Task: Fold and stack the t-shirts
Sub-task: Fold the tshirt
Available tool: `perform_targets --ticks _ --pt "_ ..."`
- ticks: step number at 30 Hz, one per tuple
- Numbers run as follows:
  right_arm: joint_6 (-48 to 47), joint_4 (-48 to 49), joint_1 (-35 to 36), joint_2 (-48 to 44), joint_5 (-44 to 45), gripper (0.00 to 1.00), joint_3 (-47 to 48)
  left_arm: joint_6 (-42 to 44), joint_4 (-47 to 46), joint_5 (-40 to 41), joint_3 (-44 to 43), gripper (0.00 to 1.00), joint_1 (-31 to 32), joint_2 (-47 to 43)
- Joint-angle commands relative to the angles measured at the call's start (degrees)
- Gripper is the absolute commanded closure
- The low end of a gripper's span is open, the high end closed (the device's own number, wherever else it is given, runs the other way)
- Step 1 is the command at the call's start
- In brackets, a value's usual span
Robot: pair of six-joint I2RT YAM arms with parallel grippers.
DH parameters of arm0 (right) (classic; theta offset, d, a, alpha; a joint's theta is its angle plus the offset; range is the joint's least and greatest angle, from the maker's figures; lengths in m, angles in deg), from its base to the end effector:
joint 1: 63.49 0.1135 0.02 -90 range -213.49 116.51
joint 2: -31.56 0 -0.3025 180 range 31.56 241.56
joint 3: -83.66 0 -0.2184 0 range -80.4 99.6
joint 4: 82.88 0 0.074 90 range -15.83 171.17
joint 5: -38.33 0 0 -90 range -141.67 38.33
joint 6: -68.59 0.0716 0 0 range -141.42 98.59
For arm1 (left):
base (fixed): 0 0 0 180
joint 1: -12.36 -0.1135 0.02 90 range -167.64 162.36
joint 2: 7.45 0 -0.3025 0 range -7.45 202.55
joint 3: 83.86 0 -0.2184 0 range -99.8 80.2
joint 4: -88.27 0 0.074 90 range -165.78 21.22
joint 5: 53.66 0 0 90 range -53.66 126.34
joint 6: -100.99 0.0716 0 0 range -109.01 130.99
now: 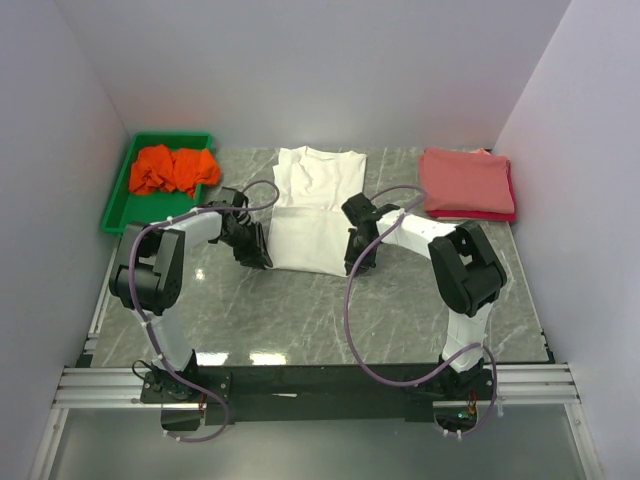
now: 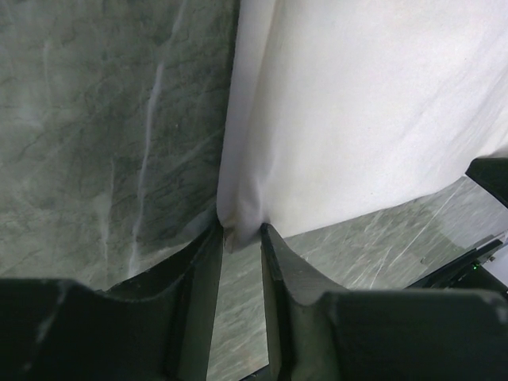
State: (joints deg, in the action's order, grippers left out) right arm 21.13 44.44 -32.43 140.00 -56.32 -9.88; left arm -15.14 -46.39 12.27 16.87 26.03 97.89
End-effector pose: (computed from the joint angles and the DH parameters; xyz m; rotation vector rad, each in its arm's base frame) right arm 0.3025 0.1890 0.1785 0.2797 2.9439 0.3347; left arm 0.3241 -0.1089 0.1771 -0.2133 2.8833 -0.7402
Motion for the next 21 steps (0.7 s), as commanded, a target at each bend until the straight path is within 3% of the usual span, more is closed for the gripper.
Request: perform_targets --ticks 1,8,10,11,16,21 --pt "0.1 0.3 -0.2 0.7 2.3 0.80 -2.8 1.3 0.4 2.2 0.8 0.67 1.0 1.8" --pt "0.1 0.8 -0.6 0.3 1.9 0.90 -3.2 0.7 -0.6 3.2 0.0 0.82 1.6 3.8" --pt "0.1 0.6 -0.7 0.4 1.9 1.00 -3.2 0.6 -0.7 4.5 0.0 0.94 1.6 3.8" --pt "0.2 0.5 -0.8 0.4 2.1 1.00 -3.2 0.4 -0.6 5.3 0.1 1.00 1.6 3.6" --pt "0.5 0.1 -1.2 -0.5 2.9 1.00 -4.3 -0.6 0.2 14.1 1.6 1.00 1.5 0.4" --pt "0.8 -0.4 -1.8 -1.5 3.6 1.00 -5.7 -2.3 0.0 16.7 2.8 1.00 1.4 -1.5"
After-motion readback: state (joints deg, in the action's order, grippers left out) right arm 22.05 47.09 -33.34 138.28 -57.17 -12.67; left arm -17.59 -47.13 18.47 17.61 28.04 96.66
